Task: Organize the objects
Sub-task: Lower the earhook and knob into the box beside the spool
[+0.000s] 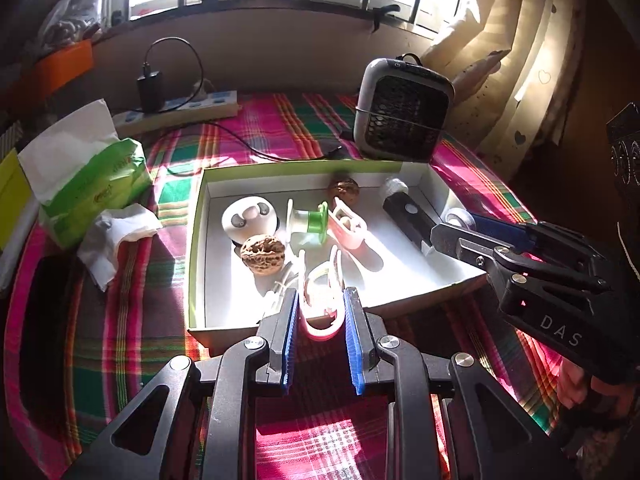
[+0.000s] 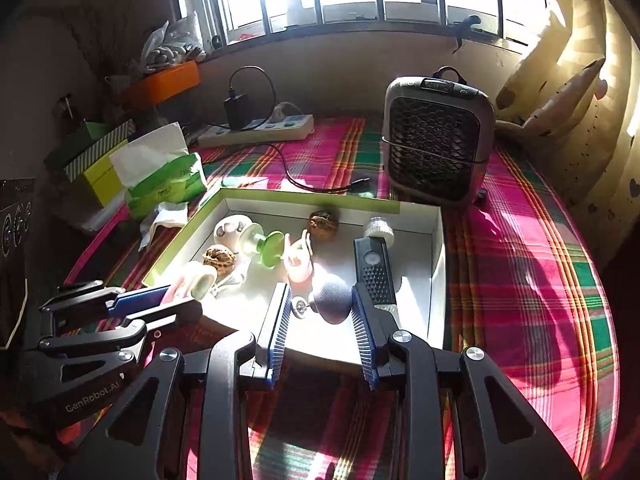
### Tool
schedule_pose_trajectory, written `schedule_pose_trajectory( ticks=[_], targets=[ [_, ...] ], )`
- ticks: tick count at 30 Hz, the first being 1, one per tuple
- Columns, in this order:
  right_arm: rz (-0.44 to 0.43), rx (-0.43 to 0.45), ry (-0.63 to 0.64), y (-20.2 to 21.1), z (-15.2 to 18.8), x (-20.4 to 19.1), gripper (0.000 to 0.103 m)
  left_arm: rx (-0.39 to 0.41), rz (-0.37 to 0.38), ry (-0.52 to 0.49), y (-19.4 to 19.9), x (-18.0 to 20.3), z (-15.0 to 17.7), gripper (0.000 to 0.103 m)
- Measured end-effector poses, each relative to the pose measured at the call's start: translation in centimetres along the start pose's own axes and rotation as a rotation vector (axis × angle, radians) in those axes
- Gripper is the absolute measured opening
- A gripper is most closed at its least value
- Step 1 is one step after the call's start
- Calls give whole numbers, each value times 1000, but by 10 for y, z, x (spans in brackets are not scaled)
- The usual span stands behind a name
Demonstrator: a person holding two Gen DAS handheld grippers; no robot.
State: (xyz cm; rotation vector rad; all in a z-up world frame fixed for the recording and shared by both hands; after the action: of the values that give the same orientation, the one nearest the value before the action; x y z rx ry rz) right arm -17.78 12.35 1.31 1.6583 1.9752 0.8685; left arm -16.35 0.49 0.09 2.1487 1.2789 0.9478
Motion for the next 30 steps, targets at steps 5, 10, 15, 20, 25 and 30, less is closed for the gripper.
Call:
schedule_pose_trajectory(
  ticks=[5, 10, 15, 20, 25, 30],
  targets=[
    [8, -9, 6, -12, -7, 1, 32, 0, 1, -2, -4, -2, -5, 19],
    [13, -21, 12, -22, -10, 1, 32, -17, 2, 3, -13, -6, -5, 19],
    [12, -35, 15, -31, -12, -1, 32, -31, -3, 18, -22, -12, -7, 19],
    [8, -51, 18, -39, -12, -1, 32, -43, -6, 20, -29, -14, -9, 19],
    [8, -62, 25, -47, -13, -1, 32, -50, -11, 18, -34, -16, -11, 19],
    [19, -68, 39, -54, -16, -3, 32, -54, -18, 20, -38, -19, -12, 19]
  ],
)
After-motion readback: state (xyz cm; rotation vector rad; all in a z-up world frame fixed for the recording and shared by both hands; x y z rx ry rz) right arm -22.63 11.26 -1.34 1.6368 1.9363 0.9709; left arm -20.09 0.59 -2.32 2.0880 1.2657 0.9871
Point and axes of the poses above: each gripper's, at about its wrist camera, not at the fingertips, and y roughly against the way its jaws point, x to its right, z to its underside, the point moved 6 cm from there along -y, roughly the way its jaws point, and after that the axes turned 15 degrees about z, right-handed, at the moved point
